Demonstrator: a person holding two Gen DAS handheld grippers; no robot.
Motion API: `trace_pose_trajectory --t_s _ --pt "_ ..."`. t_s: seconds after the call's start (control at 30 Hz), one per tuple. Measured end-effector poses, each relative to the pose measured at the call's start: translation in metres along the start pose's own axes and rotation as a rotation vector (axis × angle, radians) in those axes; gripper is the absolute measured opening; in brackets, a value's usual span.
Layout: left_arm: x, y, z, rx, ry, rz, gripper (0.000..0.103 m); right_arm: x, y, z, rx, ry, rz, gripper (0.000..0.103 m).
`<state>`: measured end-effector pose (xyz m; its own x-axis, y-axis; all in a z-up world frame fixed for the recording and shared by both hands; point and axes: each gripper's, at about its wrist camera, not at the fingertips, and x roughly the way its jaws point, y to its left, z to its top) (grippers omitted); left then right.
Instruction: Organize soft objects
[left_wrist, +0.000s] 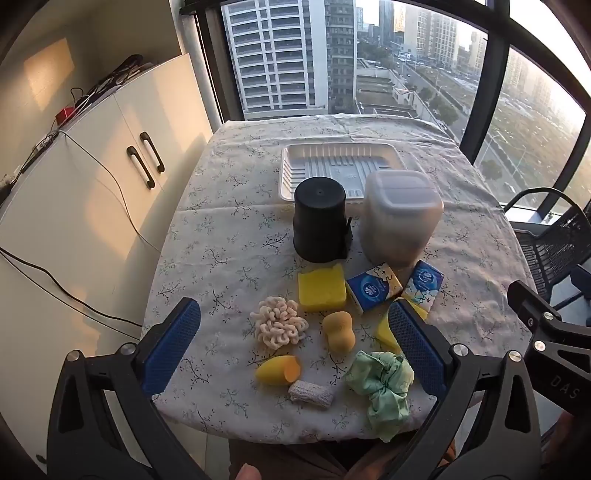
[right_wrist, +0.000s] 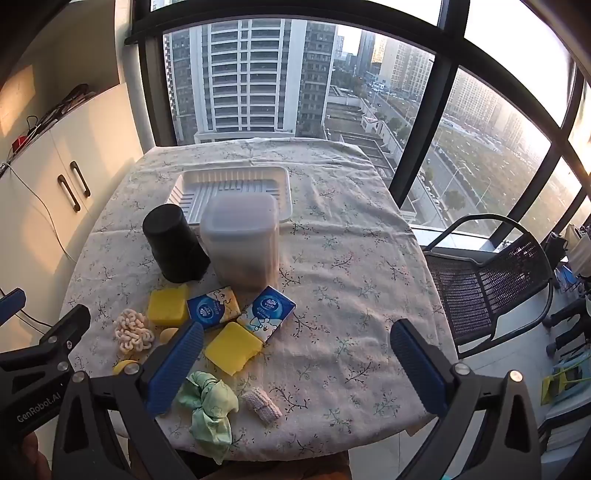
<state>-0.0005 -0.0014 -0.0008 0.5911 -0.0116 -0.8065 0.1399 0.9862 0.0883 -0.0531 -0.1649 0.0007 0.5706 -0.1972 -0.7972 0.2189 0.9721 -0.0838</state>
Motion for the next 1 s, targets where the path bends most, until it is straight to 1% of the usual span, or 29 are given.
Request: trace_pose_trajectory --t_s 0.17,0.2,0.27,0.33,0.47,1.0 --pt "0.003 -0.017 -0.007 0.035 0.008 -0.032 0.103 0.000 0.000 0.000 -0.001 0.008 0.002 0.103" --pt "0.008 -0.009 -0.008 0.017 0.022 -0.060 0.103 0.000 0.000 0.000 -0.002 0.008 0.001 0.103" --pt "0.012 -0.007 -0.009 0.017 0.035 -0.072 0.103 0.000 0.000 0.000 -0.003 0.008 -0.001 0.103" --pt "0.014 -0.007 -0.005 0.013 0.044 -0.068 0.103 0.000 0.001 0.000 -0.002 0.010 0.000 0.103" --pt "0.010 -0.002 -0.006 0.002 0.035 -0.045 0.103 0.000 0.000 0.000 0.000 0.008 0.002 0.103" --pt "0.007 0.003 -0.002 -0.005 0.033 -0.047 0.103 -0.001 0.000 0.001 0.002 0.008 0.005 0.103"
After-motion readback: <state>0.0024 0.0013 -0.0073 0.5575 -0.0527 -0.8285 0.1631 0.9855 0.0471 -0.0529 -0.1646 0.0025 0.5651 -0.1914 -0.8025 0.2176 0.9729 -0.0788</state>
